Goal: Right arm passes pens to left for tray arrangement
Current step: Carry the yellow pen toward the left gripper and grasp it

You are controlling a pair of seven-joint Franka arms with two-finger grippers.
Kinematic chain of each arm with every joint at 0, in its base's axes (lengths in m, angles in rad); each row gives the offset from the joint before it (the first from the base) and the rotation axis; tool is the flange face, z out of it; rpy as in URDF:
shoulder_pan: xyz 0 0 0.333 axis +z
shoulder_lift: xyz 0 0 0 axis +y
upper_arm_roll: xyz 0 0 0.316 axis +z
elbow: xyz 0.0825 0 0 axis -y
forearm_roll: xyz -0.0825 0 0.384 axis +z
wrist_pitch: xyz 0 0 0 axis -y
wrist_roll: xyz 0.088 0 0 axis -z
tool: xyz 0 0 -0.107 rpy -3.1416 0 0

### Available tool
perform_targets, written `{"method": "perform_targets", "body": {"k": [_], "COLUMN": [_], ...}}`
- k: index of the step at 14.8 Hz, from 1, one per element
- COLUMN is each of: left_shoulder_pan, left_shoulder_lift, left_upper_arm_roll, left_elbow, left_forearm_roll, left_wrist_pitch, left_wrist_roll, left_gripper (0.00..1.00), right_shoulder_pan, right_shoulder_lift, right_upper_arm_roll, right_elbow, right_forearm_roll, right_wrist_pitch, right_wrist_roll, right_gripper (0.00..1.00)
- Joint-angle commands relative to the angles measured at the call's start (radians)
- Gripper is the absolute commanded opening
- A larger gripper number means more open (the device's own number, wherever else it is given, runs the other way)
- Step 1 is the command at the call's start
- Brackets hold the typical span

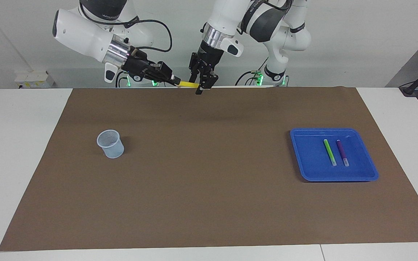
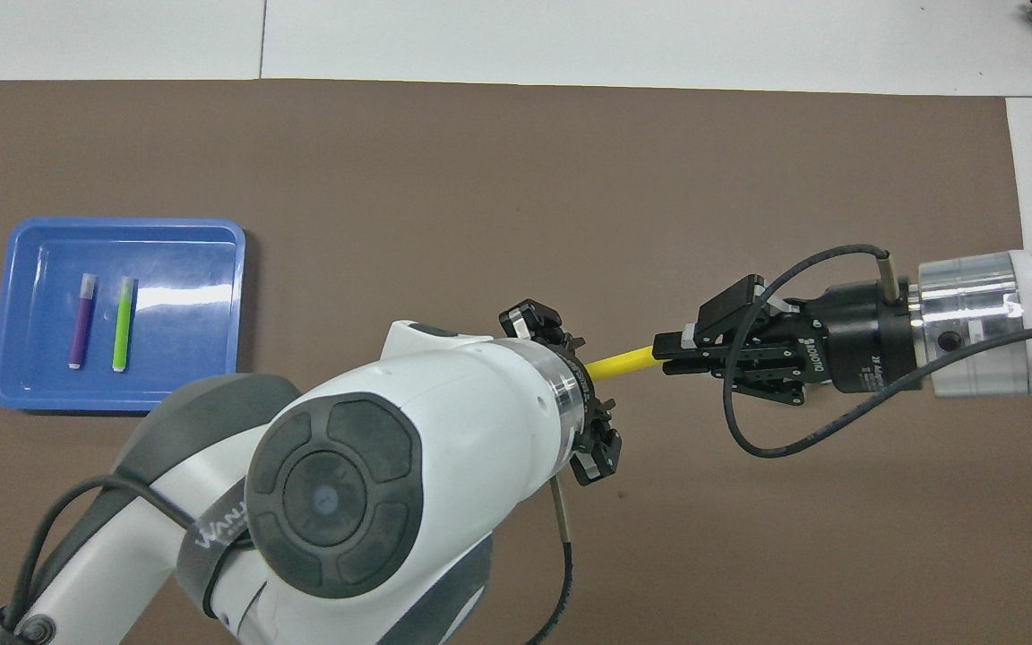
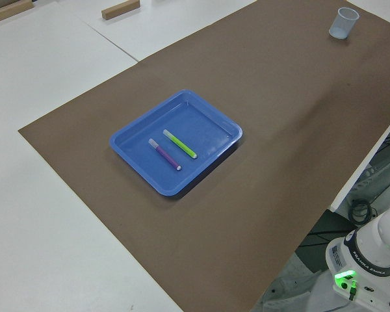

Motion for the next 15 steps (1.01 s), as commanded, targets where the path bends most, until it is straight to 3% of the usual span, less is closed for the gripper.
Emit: {"method": "perform_targets", "body": {"k": [1, 4, 14, 15], "left_shoulder_pan": [-0.025, -0.035, -0.044, -0.044], "left_shoulder_lift": [0.009, 0.009, 0.009, 0.009], "left_upper_arm_roll": [0.010, 0.010, 0.010, 0.010], "left_elbow": [0.027, 0.027, 0.037, 0.037], "left_forearm_roll": [0.034, 0.044, 0.067, 0.090], "left_wrist_pitch": [-0.034, -0.037, -0.079, -0.079], "left_wrist_roll": [-0.023, -0.021, -0.018, -0.018], "left_gripper": [0.37, 0.01, 0.00, 0.00], "right_shoulder_pan": [-0.004, -0.004, -0.003, -0.004], "right_shoulder_lift": [-0.030, -0.030, -0.028, -0.028], "right_upper_arm_roll": [0.001, 0.001, 0.003, 0.003], "right_elbow": [-0.028, -0.028, -0.027, -0.027], "right_forearm_roll": [0.029, 0.029, 0.032, 0.022], "right_wrist_pitch": [0.012, 0.012, 0.012, 0.010], "right_wrist_roll": [0.016, 0.016, 0.016, 0.012], "right_gripper": [0.00, 0.00, 0.00, 0.32]}}
